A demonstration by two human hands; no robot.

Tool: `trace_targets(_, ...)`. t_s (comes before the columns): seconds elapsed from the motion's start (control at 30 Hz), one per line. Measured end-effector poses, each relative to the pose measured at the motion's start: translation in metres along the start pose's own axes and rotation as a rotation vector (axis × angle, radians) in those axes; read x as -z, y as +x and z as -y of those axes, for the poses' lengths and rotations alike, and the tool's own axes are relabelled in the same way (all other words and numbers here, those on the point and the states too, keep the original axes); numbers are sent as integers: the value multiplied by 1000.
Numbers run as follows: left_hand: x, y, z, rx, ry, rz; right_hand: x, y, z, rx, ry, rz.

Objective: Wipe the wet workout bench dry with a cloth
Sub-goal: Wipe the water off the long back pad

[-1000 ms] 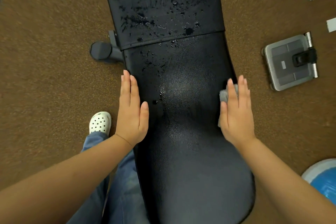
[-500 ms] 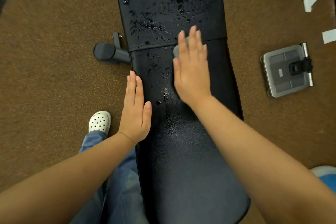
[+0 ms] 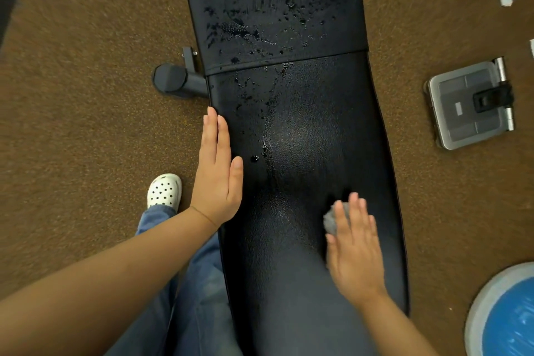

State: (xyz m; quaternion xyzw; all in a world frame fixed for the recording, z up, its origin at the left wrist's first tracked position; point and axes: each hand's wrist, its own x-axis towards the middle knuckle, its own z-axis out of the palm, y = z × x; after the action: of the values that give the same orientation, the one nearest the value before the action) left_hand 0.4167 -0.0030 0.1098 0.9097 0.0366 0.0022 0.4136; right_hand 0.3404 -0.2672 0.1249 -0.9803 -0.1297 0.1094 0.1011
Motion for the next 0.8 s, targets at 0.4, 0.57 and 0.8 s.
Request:
trace_targets(0.4, -1, 1, 0, -7, 26, -6, 31, 128, -12, -320, 132, -295)
trace_targets(0.57, 0, 0, -1, -8, 26, -3, 49, 233, 41, -181, 86, -323)
trace_targets(0.8, 1, -1, 0, -11, -39, -7, 40, 234, 100, -25, 89, -240)
